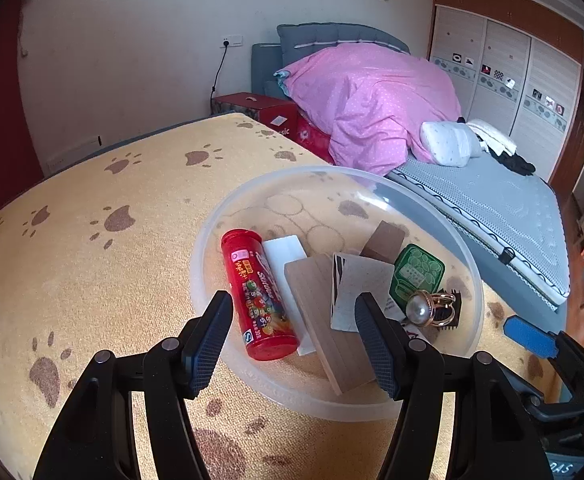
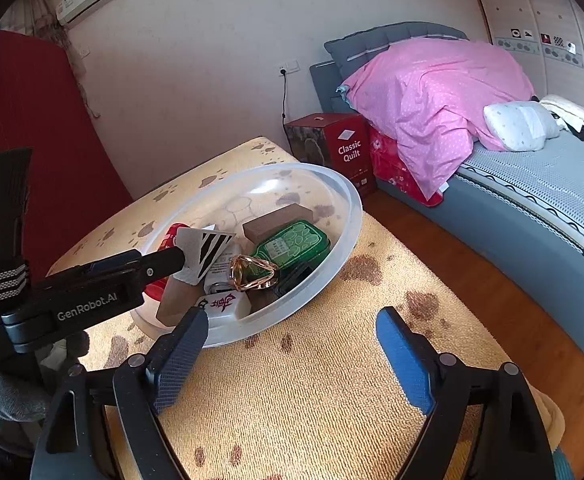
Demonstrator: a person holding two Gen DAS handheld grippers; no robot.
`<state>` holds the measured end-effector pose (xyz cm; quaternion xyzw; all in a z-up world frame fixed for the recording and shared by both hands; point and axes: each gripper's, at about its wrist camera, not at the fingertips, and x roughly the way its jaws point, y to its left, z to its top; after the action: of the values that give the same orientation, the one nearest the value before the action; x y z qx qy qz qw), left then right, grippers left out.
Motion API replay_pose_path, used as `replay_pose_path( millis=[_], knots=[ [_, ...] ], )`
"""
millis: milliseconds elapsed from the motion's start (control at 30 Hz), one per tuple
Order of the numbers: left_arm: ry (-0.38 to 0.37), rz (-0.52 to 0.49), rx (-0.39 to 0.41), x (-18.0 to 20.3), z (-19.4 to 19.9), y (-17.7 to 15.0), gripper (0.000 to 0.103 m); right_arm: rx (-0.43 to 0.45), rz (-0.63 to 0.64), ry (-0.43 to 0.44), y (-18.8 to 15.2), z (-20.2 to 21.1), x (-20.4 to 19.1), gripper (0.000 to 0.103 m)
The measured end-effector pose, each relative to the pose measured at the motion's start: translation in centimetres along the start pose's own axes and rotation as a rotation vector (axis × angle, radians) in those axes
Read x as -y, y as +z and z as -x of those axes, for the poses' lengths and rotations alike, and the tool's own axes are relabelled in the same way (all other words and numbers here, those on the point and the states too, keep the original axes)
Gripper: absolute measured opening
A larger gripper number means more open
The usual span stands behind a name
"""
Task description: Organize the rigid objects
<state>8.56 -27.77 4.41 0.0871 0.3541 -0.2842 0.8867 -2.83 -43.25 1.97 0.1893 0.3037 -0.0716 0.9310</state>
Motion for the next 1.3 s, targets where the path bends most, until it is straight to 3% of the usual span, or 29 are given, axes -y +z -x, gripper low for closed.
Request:
replay_pose_path(
  millis=[233,300,667,967,1300],
  knots=[
    [0.097,-0.027,-0.013,0.3,-2.1,1.2,0.071,-0.004,0.006,0.004,0.1,0.2,0.0,0.099],
    [0.089,-0.003,-0.019,-0.1,-2.3,1.4,0.071,-0.005,0.007,0.006,0.2,0.2,0.0,0.102],
    [0.075,0.000,0.039,0.3,0.6,1.1,0.085,-0.011,0.007,-0.016,0.1,-0.1,0.0,0.103],
    [0.154,-0.005,0.137,0.2,4.4,0.1,0.099,-0.002,0.070,-0.042,-0.1,0.4,-0.9,0.103],
    [0.247,0.038,0.160,-0.7,5.7,-1.8,0.101,0.038,0.150,-0.123,0.4,1.7,-1.7,0.103]
  ],
)
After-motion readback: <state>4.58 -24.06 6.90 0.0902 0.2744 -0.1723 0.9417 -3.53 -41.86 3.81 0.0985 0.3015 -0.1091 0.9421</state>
